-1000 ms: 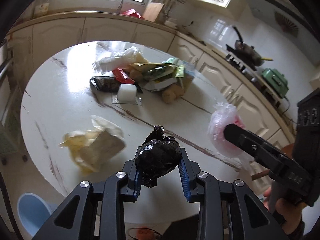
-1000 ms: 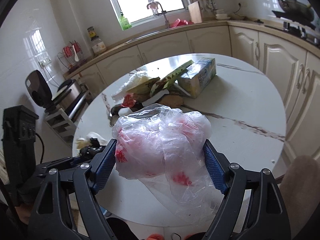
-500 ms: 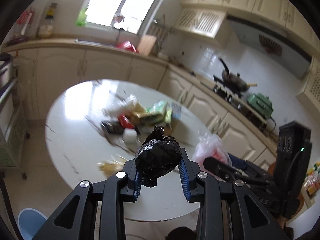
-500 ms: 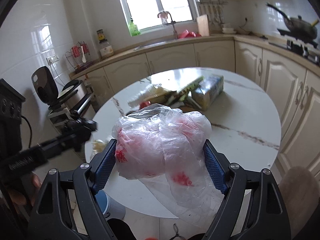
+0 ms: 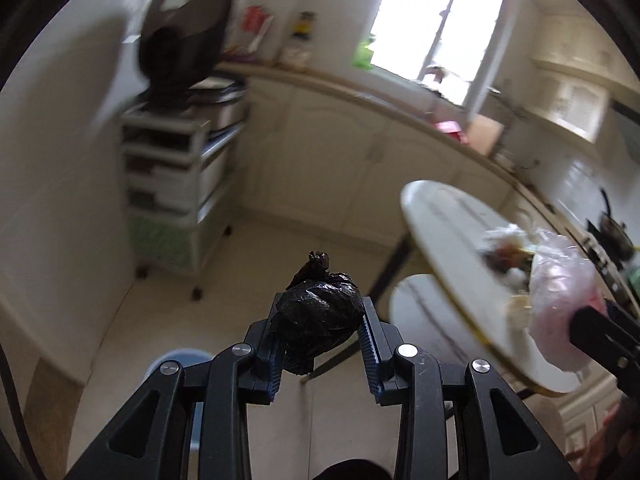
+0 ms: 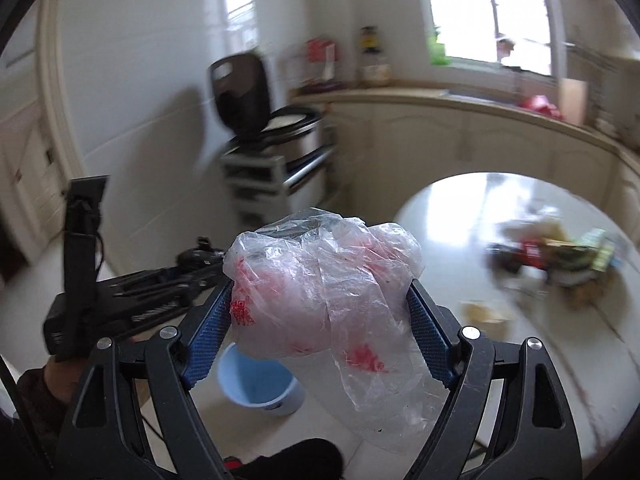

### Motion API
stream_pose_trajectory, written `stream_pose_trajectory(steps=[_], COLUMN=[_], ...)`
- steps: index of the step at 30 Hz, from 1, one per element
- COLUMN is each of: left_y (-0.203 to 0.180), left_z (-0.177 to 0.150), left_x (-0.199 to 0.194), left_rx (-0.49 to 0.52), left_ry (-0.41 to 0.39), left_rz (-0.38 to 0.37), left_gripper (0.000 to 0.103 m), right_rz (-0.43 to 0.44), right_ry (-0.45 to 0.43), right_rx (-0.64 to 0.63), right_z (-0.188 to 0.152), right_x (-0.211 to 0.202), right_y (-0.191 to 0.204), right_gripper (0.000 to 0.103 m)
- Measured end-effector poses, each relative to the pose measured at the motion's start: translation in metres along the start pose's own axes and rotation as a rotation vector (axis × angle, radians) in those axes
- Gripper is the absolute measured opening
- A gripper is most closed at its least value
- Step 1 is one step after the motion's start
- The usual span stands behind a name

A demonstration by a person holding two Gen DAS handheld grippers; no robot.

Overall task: Collect trash
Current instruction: 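Carry both bags with both tools over the light blue bin, then open the left tool over the bin while the right tool releases the clear bag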

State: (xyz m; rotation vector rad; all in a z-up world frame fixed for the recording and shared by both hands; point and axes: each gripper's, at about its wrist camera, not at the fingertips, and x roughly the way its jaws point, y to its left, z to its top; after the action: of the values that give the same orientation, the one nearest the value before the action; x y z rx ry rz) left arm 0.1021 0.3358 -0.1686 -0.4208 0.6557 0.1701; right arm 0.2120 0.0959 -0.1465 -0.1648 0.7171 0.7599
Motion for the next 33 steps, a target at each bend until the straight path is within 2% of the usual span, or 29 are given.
stream_pose_trajectory(steps=[5,7,11,15,17,19,23,26,29,32,33], left_y=[0.081,0.109,0.151,0.183,0.195,0.207,0.223,0.232,0.213,0.201,0.196], left_z=[-0.03,-0.042,-0.067,-0.076,-0.078,-0.074,-0.071,-0.055,-0.067,-0.066,-0.069], left_x=[0.031,0.055,0.105,0.14,0.151,0.164,0.171,0.169,0.15,0.128,0.116], left_rx=[-0.111,-0.15,-0.195,-0.235,-0.264,-0.302,-0.379,-0.42,-0.435,-0.427,-0.425], left_ry=[0.097,0.17,0.329,0.419,0.456,0.486,0.504,0.477,0.445,0.421,0.407], left_rz=[0.129,0.193,0.235,0.245,0.239,0.252,0.284,0.315,0.329,0.345,0.349], left_gripper=[0.031,0.03,0.03,0.033,0.045,0.049,0.053,0.053,0.054,0.054,0.054], right_rz=[0.122,0.156,0.199,0.231,0.242,0.249,0.281,0.295,0.302,0.316,0.326], right_ry=[0.136,0.186,0.289,0.378,0.408,0.433,0.467,0.478,0.493,0.527,0.511], right_rx=[-0.093,-0.127,-0.163,-0.175,-0.166,-0.147,-0.1,-0.092,-0.069,-0.017,0.0], right_z=[-0.004,-0.008,-0.021,-0.039,-0.047,-0.053,-0.056,-0.06,-0.063,-0.063,-0.061], right_x=[0.085,0.122,0.188,0.246,0.269,0.286,0.315,0.328,0.336,0.343,0.341], right_y=[0.056,0.075,0.106,0.117,0.116,0.115,0.112,0.118,0.122,0.121,0.119], right_gripper=[0.082,0.082,0.082,0.082,0.082,0.082,0.082,0.083,0.087,0.089,0.09])
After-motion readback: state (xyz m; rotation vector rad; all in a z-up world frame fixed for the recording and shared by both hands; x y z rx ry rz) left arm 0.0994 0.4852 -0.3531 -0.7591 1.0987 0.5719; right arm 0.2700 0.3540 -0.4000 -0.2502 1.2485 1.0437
